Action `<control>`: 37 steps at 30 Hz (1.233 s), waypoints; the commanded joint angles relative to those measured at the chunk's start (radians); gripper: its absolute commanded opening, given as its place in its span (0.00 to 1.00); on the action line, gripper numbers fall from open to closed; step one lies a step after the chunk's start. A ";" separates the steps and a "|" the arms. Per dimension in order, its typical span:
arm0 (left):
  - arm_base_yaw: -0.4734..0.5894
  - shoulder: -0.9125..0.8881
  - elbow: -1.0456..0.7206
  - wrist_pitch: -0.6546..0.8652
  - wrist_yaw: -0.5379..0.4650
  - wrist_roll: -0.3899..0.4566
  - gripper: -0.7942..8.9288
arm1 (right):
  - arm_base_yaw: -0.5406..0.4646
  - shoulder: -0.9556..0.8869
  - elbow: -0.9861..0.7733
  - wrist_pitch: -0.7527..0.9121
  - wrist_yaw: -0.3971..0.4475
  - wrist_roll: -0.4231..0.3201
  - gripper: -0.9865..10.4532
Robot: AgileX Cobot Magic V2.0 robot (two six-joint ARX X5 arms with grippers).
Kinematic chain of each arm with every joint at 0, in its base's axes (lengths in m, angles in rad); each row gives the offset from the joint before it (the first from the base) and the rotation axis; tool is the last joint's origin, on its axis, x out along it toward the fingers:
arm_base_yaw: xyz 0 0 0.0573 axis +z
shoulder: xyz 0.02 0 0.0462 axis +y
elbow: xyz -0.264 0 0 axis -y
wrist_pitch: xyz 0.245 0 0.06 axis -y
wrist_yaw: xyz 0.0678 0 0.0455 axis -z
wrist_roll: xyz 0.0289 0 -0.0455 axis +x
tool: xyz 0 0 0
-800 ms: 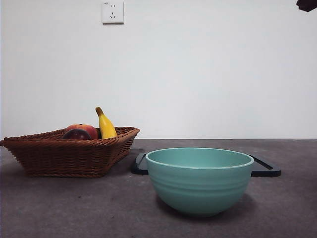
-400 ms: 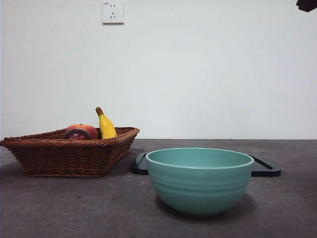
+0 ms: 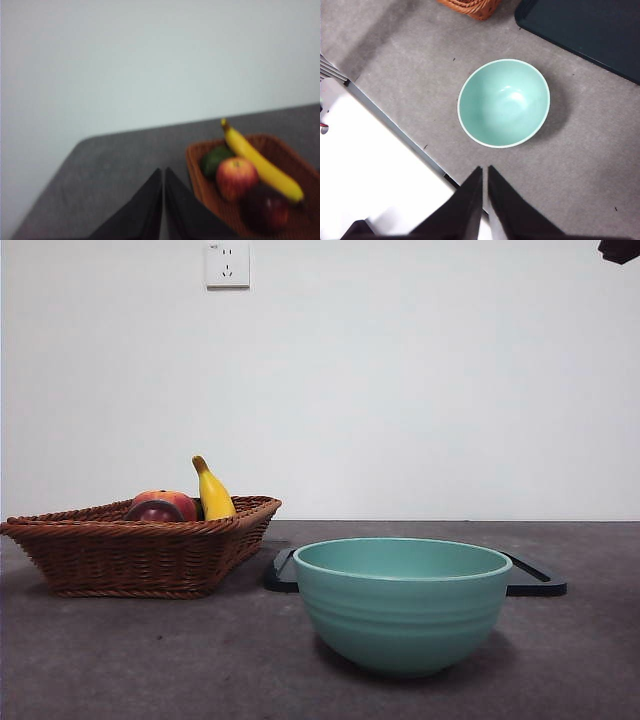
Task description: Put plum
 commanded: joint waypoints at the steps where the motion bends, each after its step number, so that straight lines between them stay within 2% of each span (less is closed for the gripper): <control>1: 0.007 -0.045 -0.063 0.013 -0.005 -0.001 0.09 | 0.007 0.006 0.016 0.011 0.000 -0.008 0.09; 15: 0.007 -0.175 -0.228 -0.021 -0.005 -0.008 0.09 | 0.007 0.007 0.016 0.011 0.000 -0.008 0.09; 24: 0.007 -0.175 -0.230 -0.166 -0.006 -0.031 0.09 | 0.007 0.007 0.016 0.011 0.000 -0.008 0.09; 37: 0.007 -0.175 -0.229 -0.164 -0.005 -0.055 0.09 | 0.007 0.006 0.016 0.011 0.000 -0.008 0.09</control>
